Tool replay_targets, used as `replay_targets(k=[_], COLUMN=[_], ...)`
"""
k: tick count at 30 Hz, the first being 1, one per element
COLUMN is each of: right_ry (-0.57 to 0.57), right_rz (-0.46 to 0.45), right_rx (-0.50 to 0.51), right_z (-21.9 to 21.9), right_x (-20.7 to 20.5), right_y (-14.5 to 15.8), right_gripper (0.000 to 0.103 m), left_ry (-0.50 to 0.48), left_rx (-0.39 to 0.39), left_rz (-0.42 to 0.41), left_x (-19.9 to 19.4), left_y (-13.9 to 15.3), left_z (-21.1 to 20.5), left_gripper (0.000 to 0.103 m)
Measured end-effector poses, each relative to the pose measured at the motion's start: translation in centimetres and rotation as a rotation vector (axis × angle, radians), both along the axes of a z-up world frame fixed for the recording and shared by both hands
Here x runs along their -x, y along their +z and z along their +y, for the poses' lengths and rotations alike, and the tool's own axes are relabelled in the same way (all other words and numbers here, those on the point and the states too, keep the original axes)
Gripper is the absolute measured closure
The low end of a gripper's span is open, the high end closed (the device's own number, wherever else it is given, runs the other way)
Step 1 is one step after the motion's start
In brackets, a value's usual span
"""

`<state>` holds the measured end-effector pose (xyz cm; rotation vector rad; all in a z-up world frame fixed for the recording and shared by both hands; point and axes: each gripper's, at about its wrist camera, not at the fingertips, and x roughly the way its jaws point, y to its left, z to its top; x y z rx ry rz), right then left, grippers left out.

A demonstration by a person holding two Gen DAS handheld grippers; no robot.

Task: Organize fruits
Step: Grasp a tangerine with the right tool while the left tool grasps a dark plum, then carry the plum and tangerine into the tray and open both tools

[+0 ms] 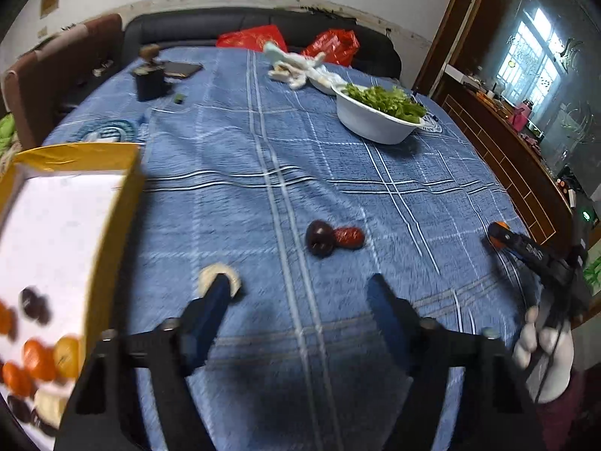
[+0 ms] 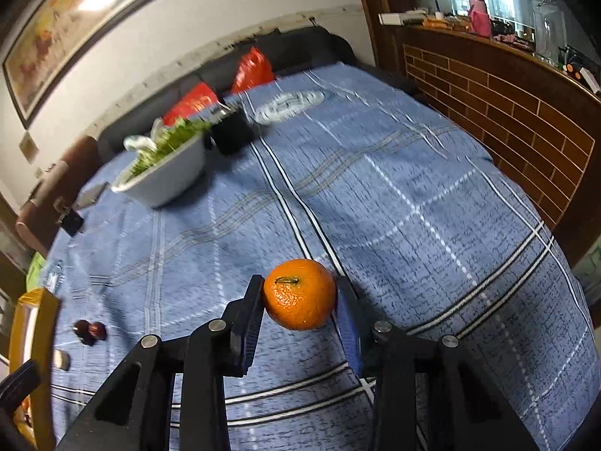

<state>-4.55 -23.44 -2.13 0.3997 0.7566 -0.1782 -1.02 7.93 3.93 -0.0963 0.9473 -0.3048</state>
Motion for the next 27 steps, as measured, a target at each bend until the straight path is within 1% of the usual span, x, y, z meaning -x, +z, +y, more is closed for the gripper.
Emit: replay_targets(k=[2,5,9,10,11,12,13,17,23,27], right_ry=[0.018,0.045,0.064,0.067,0.068,0.070,0.073,0.081,0.095,0.143], right_rz=[-0.009,-0.005,-0.006,-0.006,-0.008,-0.011,-0.012,-0.011,-0.032,-0.077], right_rx=[-0.011,-0.025,-0.053,-0.058,-0.063,-0.067,-0.069,-0.073,-0.084,-0.112], right_z=[0.3,0.9,1.0,1.0,1.0,1.0,1.0,1.2,1.2,1.7], right_x=[0.1,-0.1,-0.2,-0.4,-0.3,-0.3,-0.2,-0.2,0.0,0.5], right_y=[0.2,0.1,0.0,0.0,0.0,0.0,0.0,0.0,0.3,0.9], right_gripper=[0.063,0.063,0.063,0.063,0.063,0.063,0.063,0.063,0.063,0.063], left_ry=[0.005,0.006,-0.015,-0.024,-0.039,-0.052,-0.044,-0.015,0.019,0.021], left_rx=[0.021,0.037,-0.013,-0.018,-0.013,0.025,0.022,0.009,0.041,0.071], left_rz=[0.022,0.027,0.031,0.039,0.051,0.043,0.045,0.039,0.014,-0.011], left_x=[-1.7,-3.6,-5.3,-5.5,-5.6,-5.5,-5.5,-5.0,-2.9,-1.0], left_y=[-0.5,-1.1,-2.5,-2.9,-3.4,-3.3,-3.3,-3.0,-1.4,-0.2], left_z=[-0.6,-1.4,-3.0,-3.2,-3.4,-3.2,-3.1,-2.6,-1.1,-0.4], left_gripper=[0.035,0.035,0.035,0.047,0.063,0.072,0.080,0.080,0.080,0.080])
